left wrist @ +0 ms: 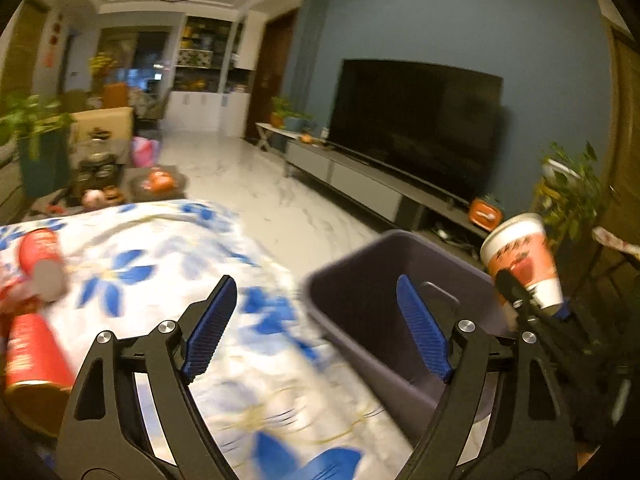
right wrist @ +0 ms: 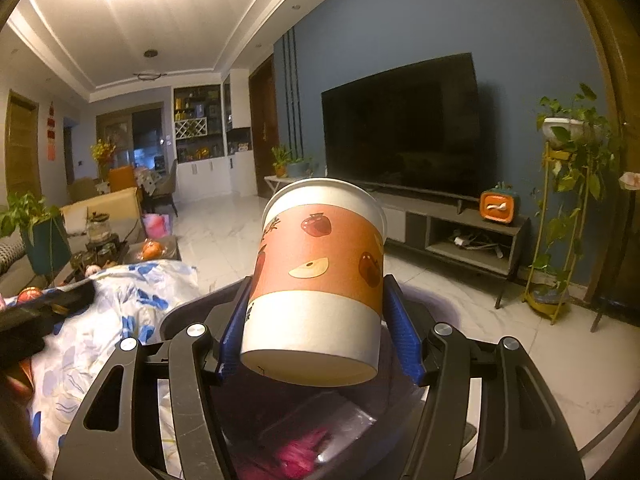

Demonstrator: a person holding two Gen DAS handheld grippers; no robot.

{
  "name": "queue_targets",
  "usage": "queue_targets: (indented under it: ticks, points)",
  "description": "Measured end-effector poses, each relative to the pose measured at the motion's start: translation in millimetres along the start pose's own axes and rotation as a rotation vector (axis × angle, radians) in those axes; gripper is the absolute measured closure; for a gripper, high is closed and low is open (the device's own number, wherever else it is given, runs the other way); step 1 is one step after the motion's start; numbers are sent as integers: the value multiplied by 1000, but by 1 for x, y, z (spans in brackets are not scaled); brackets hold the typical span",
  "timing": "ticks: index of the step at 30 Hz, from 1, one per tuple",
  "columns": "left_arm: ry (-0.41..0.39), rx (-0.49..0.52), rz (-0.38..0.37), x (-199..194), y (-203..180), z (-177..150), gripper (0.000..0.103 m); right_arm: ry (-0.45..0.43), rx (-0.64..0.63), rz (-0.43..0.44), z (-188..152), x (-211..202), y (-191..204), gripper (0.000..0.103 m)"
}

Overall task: Collect trash
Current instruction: 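Carry the cup and pink bag over the grey bin and release both, then return to the table and grasp black plastic bags with both tools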

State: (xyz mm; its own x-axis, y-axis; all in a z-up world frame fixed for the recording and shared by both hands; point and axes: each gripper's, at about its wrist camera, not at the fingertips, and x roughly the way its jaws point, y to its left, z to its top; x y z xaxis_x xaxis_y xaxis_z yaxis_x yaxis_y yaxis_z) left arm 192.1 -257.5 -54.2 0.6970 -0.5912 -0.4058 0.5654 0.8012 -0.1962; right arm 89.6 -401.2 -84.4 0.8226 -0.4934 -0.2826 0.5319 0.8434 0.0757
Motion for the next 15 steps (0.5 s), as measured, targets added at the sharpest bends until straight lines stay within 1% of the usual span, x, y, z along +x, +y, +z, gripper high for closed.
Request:
queue_targets:
  ticks: [1,2,3,4,10,12,15]
  points:
    - [-12,-9,20,-10,7,1,20,13,1,10,-3,5,2,38]
    - [-21,-12,42,-19,13,1,19,20,0,10,-3,9,3,31]
    - [-31,-14,60,-29,20,1,19,22,-1,6,-5,11,4,27]
    - [-37,-15,73,-35,24,0,19,19,-1,3,-6,11,4,27]
    - [-60,-6,213,-82,60,-13,19,-16,27,20,-4,-9,5,26]
    - [-71,0,252,-97,72,-17,19,-36,19,37,-3,-21,11,26]
    - [-89,-8,325,-128,97,-27,19,-58,9,86,-3,-40,23,26]
